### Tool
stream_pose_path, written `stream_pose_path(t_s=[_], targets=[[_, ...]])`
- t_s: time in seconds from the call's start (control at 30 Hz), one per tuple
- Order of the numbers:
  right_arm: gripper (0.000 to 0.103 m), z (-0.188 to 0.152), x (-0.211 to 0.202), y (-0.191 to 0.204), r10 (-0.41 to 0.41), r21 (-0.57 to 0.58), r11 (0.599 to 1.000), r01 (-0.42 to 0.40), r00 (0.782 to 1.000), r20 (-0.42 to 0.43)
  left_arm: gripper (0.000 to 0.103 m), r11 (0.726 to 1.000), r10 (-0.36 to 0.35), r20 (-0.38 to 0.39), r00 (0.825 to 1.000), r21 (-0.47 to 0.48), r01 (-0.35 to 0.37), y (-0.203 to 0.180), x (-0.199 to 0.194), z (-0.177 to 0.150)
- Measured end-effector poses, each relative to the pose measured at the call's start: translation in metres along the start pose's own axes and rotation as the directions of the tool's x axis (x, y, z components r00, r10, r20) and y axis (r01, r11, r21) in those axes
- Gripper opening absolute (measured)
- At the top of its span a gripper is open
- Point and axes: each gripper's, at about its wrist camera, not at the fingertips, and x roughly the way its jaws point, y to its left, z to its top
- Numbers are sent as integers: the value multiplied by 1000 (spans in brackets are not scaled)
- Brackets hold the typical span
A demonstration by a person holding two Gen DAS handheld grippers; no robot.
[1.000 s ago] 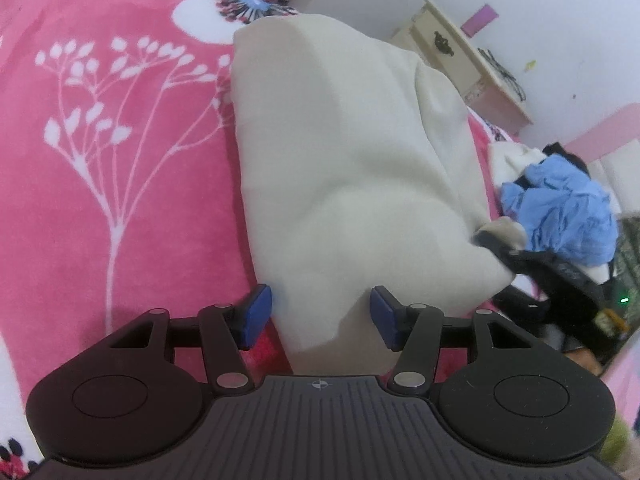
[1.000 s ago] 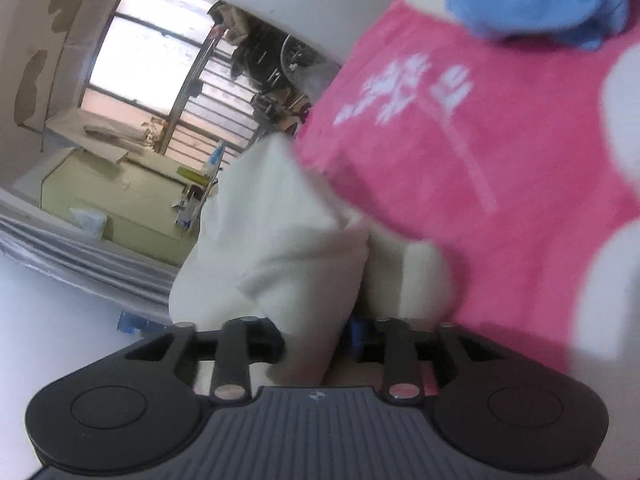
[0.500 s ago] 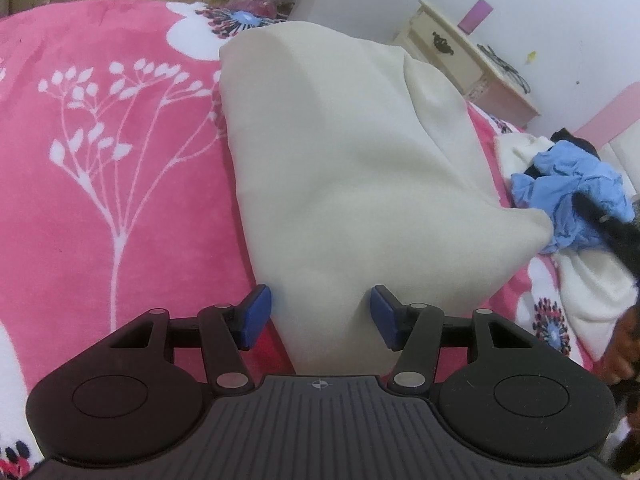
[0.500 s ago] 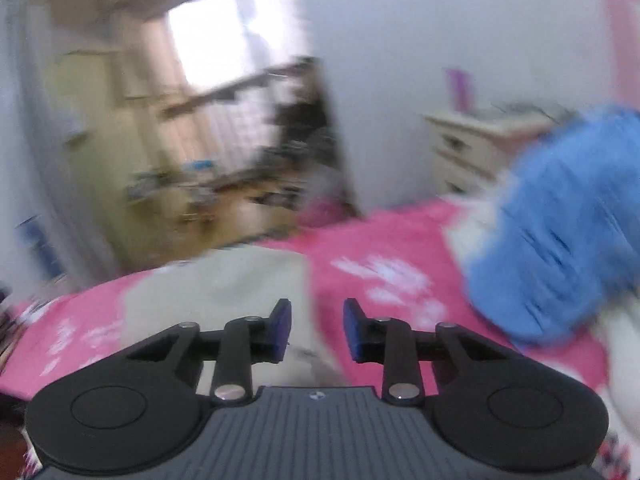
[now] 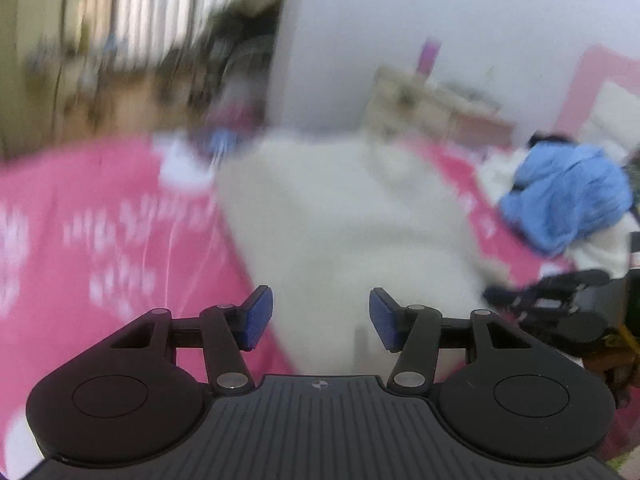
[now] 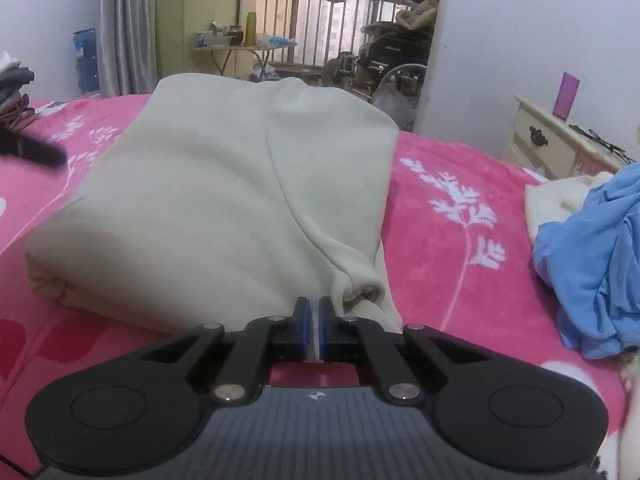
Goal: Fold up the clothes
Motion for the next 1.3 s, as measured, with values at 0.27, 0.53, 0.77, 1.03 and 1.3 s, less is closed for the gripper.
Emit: stream_pose_path(t_s=[0.27,0.53,0.77,1.03,1.3], targets=[[2,19,-3,2,-6,-54,999,5,1000,-16,55,994,-34,-195,980,96,53,-29,42,-32],[5,88,-21,0,52,-85,996,-36,982,184,56,999,-39,-193,980,29,46,-22,41,-33],[3,66,99,-24,-4,-53,999,4,1000,-2,56,998,-58,-187,981,-1,59,-23,46,-33],[8,133,39,-14,82,-4,997,-82,991,107,57,998,-63,-171,983,-8,62,-21,44,-38],[1,159,127,89,372,-159,915,-370,928,-15,57,998,-55,-162,985,2,56,-22,42,-41]])
